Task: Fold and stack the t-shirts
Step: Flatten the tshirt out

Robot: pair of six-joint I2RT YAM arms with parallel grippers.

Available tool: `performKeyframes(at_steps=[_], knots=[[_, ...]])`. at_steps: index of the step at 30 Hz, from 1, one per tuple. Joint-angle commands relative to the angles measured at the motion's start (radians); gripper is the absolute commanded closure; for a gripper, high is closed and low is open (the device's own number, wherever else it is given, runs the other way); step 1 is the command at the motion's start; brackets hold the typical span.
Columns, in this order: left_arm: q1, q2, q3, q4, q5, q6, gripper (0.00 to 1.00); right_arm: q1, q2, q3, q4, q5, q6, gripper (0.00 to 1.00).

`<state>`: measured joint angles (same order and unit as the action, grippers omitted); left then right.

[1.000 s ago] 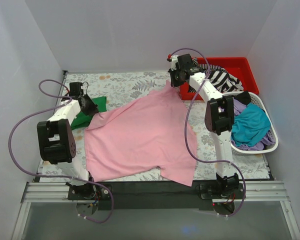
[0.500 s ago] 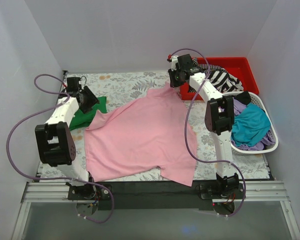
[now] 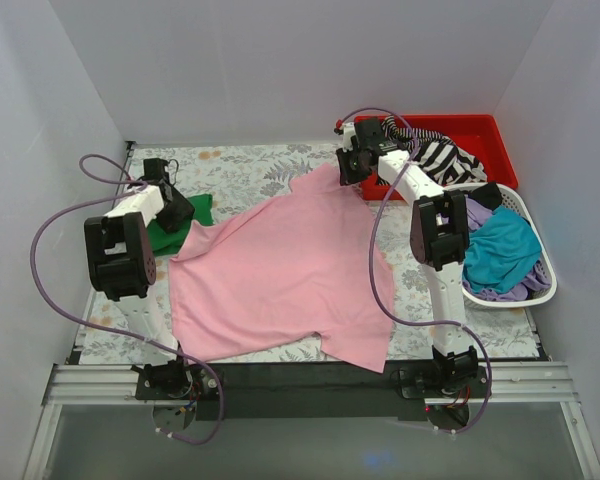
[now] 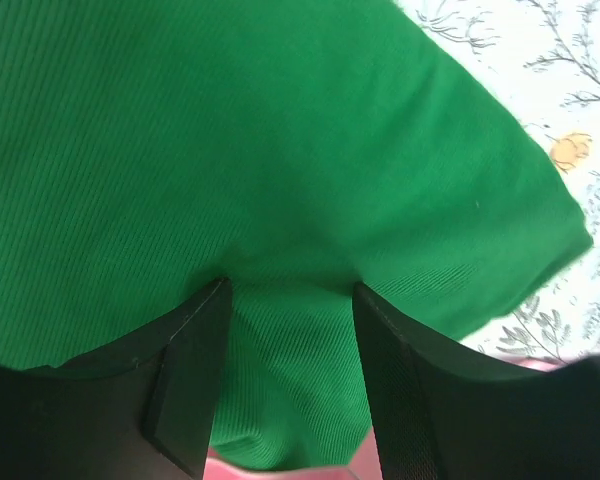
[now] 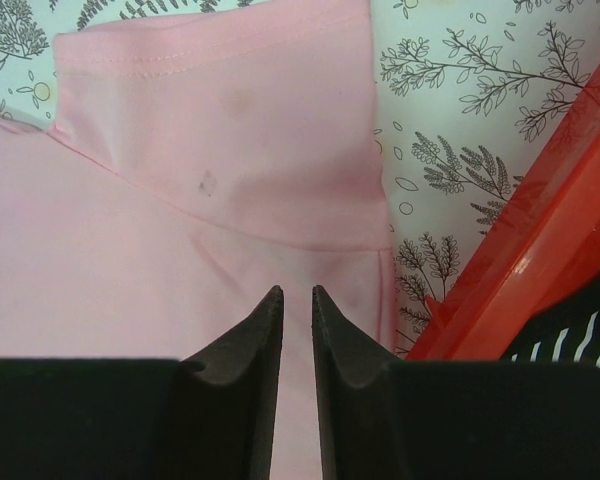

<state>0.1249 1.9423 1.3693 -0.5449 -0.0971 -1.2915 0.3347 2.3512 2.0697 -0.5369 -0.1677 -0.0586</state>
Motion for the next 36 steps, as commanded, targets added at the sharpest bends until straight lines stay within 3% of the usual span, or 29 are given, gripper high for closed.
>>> performKeyframes(at_steps=[1,9,17,22,27,30,36], knots=[[0.025,-0.004,-0.019,0.01,-0.061,-0.019,0.49,-0.002,-0.078,-0.002,0.014,-0.032,0.003,0.76],[0.062,0.28,0.164,-0.039,0.033,-0.019,0.51,-0.002,-0.11,-0.019,0.014,-0.026,0.002,0.75],[0.059,0.535,0.5,-0.105,0.094,0.136,0.54,-0.002,-0.098,-0.002,0.017,-0.032,0.009,0.74],[0.059,0.653,0.724,-0.168,0.195,0.219,0.53,0.0,-0.072,0.009,0.018,-0.046,0.023,0.73],[0.055,0.708,0.806,-0.171,0.277,0.261,0.53,0.001,-0.056,0.017,0.018,-0.047,0.028,0.73],[0.055,0.661,0.768,-0.155,0.247,0.232,0.54,0.003,-0.059,0.007,0.018,-0.046,0.025,0.73],[0.053,0.367,0.49,0.006,0.229,0.175,0.54,0.003,-0.009,0.068,0.008,-0.003,-0.01,0.66]])
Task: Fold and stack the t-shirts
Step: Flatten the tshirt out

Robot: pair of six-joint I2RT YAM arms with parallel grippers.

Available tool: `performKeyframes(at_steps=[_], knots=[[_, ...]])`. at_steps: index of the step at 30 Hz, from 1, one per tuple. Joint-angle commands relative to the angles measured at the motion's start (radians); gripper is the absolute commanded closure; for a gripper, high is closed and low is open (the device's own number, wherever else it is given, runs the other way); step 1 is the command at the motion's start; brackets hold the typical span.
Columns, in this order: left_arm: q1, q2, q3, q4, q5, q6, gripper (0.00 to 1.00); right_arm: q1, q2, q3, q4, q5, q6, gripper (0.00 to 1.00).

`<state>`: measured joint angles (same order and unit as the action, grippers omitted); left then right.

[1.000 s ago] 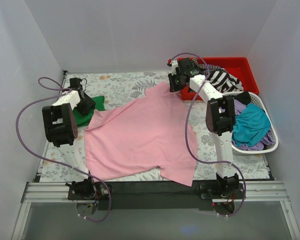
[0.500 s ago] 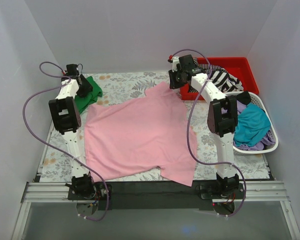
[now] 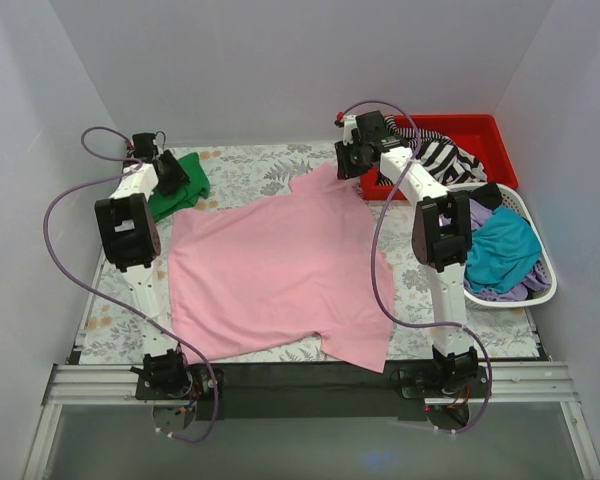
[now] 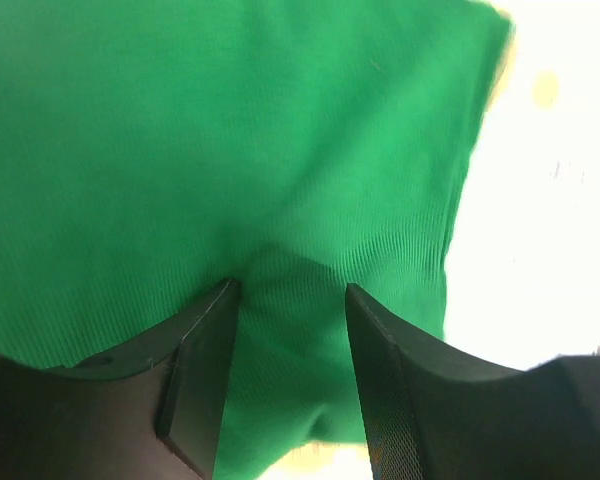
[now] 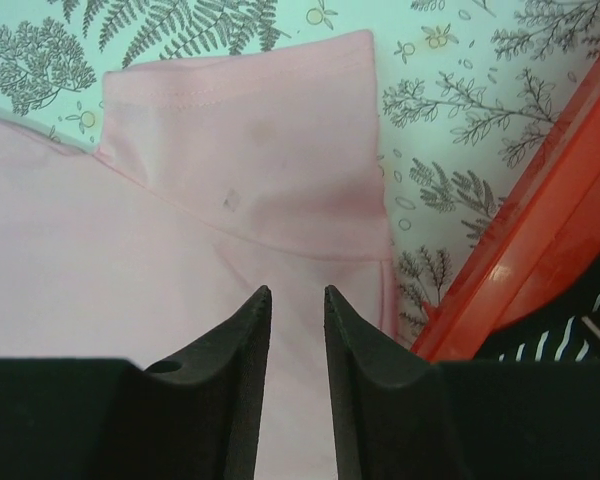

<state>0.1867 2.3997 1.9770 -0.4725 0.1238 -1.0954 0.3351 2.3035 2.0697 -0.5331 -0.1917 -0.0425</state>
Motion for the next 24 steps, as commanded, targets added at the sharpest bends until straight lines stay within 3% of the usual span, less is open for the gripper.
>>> performKeyframes(at_steps=[1,5,9,12,17,22,24], knots=[[-0.01,-0.123,-0.144,-0.058,0.01,-0.03,0.54,0.002,0.051,0.084,0.002,0.023,-0.03,0.65],[-0.016,-0.293,-0.28,-0.028,-0.001,-0.04,0.54,0.002,0.123,0.147,-0.018,0.037,-0.049,0.61],[-0.018,-0.376,-0.461,-0.002,0.014,-0.067,0.54,0.002,0.166,0.173,-0.011,0.069,-0.056,0.57],[-0.016,-0.366,-0.506,0.06,-0.033,-0.054,0.53,0.002,0.18,0.187,-0.015,0.08,-0.062,0.53],[-0.013,-0.22,-0.324,-0.039,-0.11,-0.057,0.53,0.002,0.152,0.144,-0.01,0.067,-0.054,0.53],[0.002,-0.189,-0.212,-0.075,-0.2,-0.084,0.52,0.002,0.128,0.116,-0.007,0.043,-0.045,0.53],[0.016,-0.134,-0.1,-0.132,-0.208,-0.075,0.51,0.001,0.123,0.116,-0.004,0.04,-0.042,0.52]])
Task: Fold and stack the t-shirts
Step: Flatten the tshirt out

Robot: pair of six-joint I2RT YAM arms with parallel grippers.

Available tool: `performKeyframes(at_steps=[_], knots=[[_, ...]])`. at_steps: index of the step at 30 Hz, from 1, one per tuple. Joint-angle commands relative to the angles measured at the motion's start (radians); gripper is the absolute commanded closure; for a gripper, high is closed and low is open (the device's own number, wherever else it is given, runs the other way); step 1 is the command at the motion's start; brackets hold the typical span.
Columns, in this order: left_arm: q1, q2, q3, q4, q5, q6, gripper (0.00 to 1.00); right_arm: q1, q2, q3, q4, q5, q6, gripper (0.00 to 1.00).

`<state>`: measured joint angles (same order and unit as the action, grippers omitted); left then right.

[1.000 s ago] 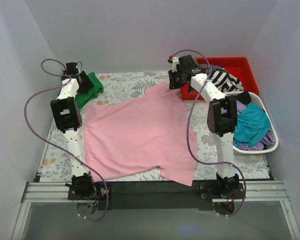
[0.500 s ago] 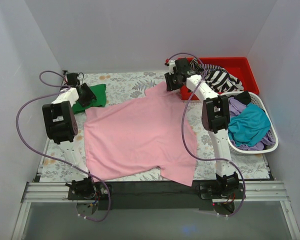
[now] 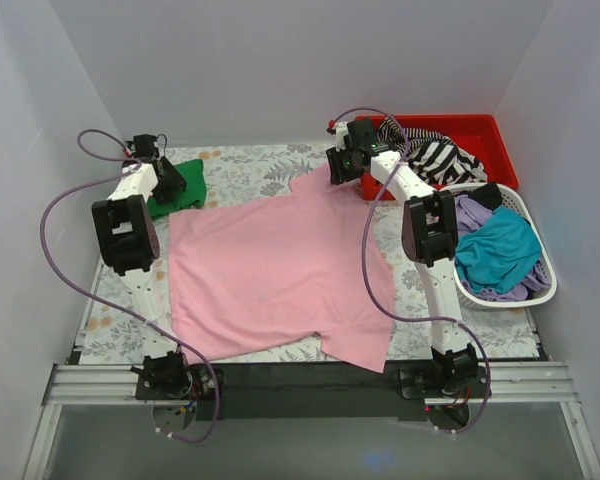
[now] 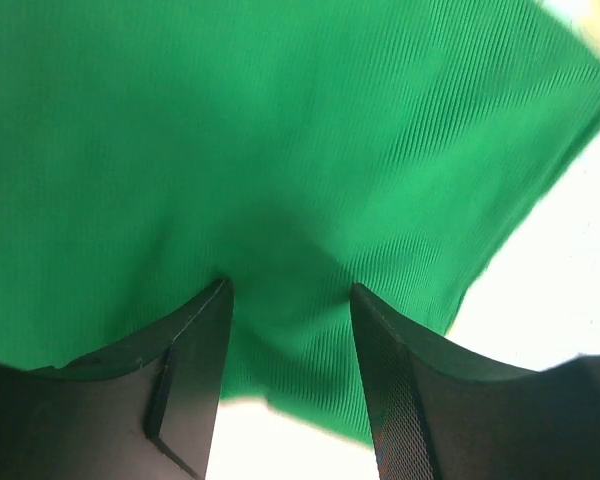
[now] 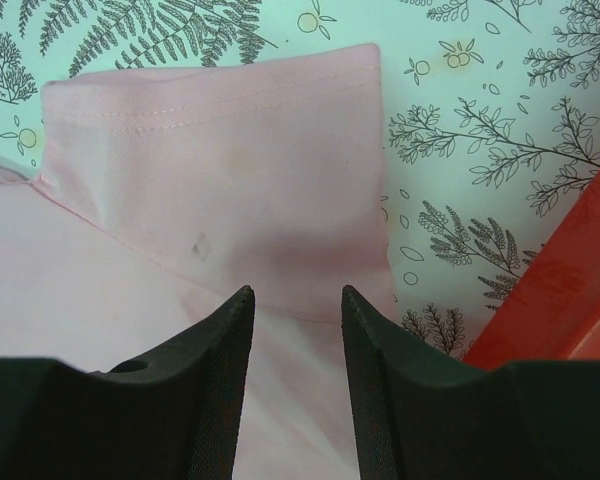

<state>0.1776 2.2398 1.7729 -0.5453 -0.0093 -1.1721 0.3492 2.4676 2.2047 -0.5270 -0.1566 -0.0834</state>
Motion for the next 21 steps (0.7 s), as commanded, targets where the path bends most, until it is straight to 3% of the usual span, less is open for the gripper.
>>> performKeyframes(at_steps=[1,2,3,6,16,21], knots=[[0.028,0.058,0.17,-0.094,-0.063,0.023,0.51,-0.013,-0.044,-0.016,-0.01,0.002,0.005,0.53],[0.028,0.154,0.237,-0.175,-0.046,0.044,0.52,-0.012,-0.045,-0.011,-0.008,-0.003,0.008,0.52],[0.028,0.2,0.399,-0.23,-0.029,0.051,0.53,-0.012,-0.048,-0.007,-0.007,-0.012,0.011,0.52],[0.028,0.311,0.509,-0.274,0.046,0.094,0.53,-0.012,-0.056,-0.002,-0.002,-0.014,0.022,0.52],[0.02,0.506,0.603,-0.277,0.149,0.161,0.53,-0.012,-0.062,0.0,0.004,-0.023,0.039,0.51],[-0.043,0.578,0.66,-0.26,0.227,0.239,0.52,-0.01,-0.052,0.004,0.009,-0.038,0.059,0.5]])
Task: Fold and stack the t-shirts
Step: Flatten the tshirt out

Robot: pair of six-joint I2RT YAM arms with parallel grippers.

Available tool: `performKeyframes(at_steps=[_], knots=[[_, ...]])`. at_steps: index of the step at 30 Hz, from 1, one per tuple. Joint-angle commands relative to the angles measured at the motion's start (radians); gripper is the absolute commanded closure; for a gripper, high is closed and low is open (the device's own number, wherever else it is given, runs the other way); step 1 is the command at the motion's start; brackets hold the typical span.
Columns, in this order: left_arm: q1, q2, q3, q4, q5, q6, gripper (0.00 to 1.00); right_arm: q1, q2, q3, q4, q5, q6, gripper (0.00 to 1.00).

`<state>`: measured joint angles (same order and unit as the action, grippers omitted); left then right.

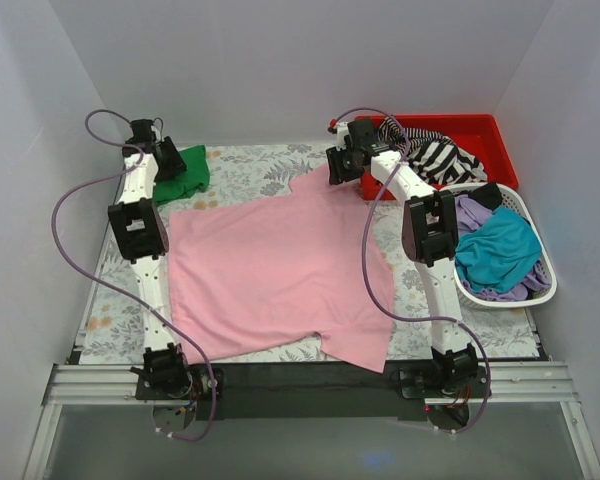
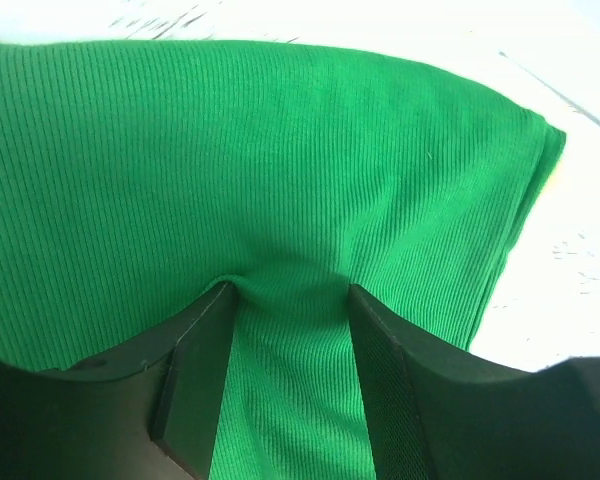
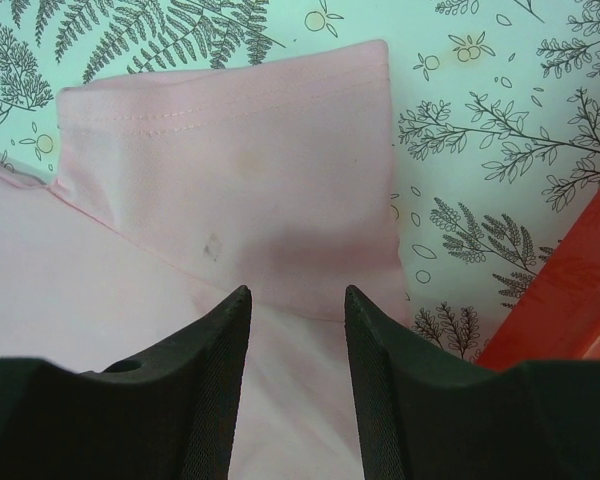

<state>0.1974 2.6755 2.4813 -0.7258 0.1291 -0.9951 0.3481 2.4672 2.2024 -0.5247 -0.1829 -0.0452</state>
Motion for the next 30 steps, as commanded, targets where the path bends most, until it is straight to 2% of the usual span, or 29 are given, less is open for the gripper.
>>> performKeyframes(at_steps=[1,4,7,8,12,19,23,26,30], knots=[[-0.076,0.149,-0.053,-0.064,0.093,0.065,0.52,-0.009,-0.051,0.002,0.006,-0.013,0.021,0.5],[-0.087,0.141,-0.059,-0.057,0.09,0.085,0.51,-0.008,-0.054,-0.004,0.006,-0.026,0.03,0.5],[-0.085,0.075,-0.126,-0.006,0.049,0.075,0.51,-0.006,-0.059,-0.01,0.008,-0.027,0.028,0.5],[-0.087,0.001,-0.215,0.021,0.037,0.067,0.51,-0.005,-0.059,-0.01,0.008,-0.027,0.025,0.5],[-0.085,-0.178,-0.365,0.146,-0.028,0.023,0.5,-0.004,-0.059,-0.012,0.011,-0.004,0.013,0.5],[-0.067,-0.316,-0.34,0.195,-0.083,0.003,0.48,-0.006,-0.048,0.011,0.012,0.062,-0.035,0.49],[-0.036,-0.293,-0.309,0.184,-0.117,0.016,0.46,-0.005,-0.062,-0.013,0.015,0.039,-0.027,0.49],[-0.01,-0.238,-0.24,0.102,-0.117,0.003,0.48,-0.004,-0.076,-0.026,0.015,0.046,-0.025,0.49],[-0.003,-0.333,-0.363,0.107,-0.02,-0.025,0.5,-0.004,-0.077,-0.017,0.022,0.101,-0.042,0.49]])
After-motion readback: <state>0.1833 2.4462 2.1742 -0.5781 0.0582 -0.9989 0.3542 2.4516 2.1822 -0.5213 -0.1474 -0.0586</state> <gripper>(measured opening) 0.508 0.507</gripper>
